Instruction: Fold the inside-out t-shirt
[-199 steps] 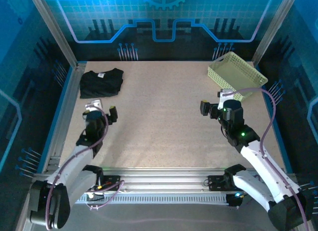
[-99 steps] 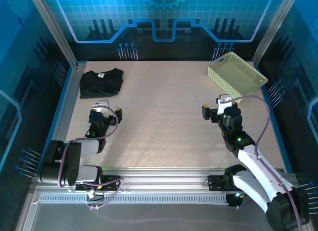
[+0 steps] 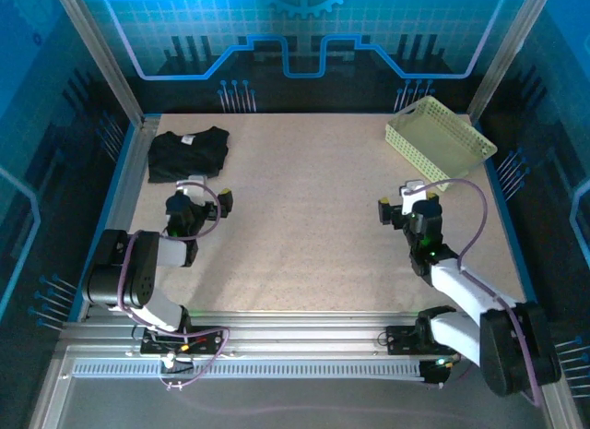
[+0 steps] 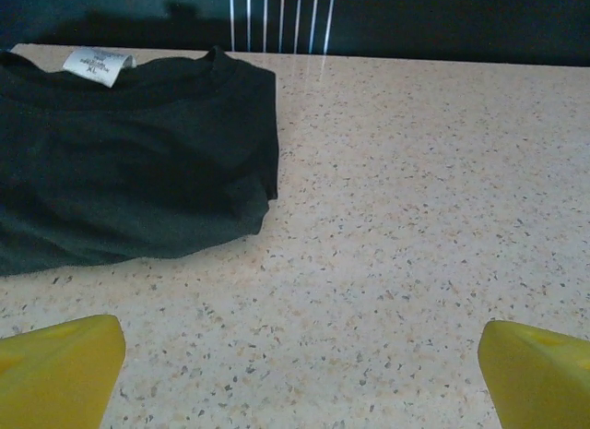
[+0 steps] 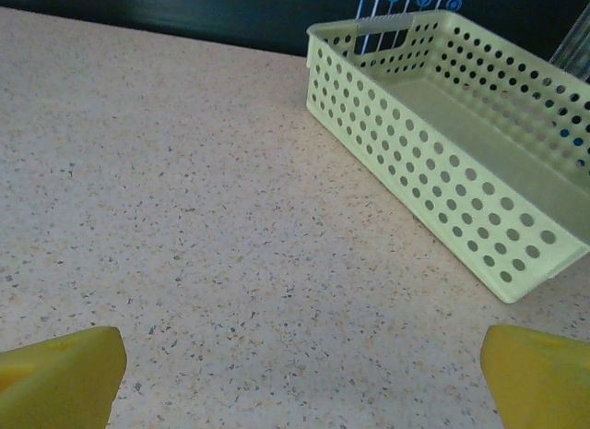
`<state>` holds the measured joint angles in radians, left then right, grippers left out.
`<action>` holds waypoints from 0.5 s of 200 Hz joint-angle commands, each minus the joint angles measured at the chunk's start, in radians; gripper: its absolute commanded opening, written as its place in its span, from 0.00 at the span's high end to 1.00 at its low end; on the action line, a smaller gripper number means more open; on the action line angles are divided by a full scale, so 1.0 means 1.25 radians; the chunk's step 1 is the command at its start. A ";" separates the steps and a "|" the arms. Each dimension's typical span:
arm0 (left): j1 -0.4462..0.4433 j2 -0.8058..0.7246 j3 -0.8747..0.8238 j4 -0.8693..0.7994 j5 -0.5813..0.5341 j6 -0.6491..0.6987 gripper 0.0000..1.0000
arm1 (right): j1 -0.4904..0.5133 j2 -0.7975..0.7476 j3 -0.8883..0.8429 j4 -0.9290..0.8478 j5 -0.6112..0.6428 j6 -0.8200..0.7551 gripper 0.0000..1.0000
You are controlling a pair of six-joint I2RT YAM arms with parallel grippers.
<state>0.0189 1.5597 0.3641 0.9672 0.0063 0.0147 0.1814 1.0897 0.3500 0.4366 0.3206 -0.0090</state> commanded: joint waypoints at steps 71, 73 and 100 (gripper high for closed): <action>0.005 -0.008 -0.028 0.042 -0.090 -0.047 0.01 | -0.059 0.206 -0.011 0.286 -0.107 -0.005 0.00; 0.005 -0.008 -0.027 0.041 -0.090 -0.047 0.01 | -0.060 0.212 -0.010 0.290 -0.109 -0.004 0.00; 0.005 -0.008 -0.025 0.036 -0.089 -0.047 0.01 | -0.069 0.272 0.006 0.317 -0.134 -0.002 0.00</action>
<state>0.0189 1.5597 0.3286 0.9928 -0.0898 -0.0277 0.1169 1.3766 0.3332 0.7300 0.2035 -0.0116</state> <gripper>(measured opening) 0.989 0.999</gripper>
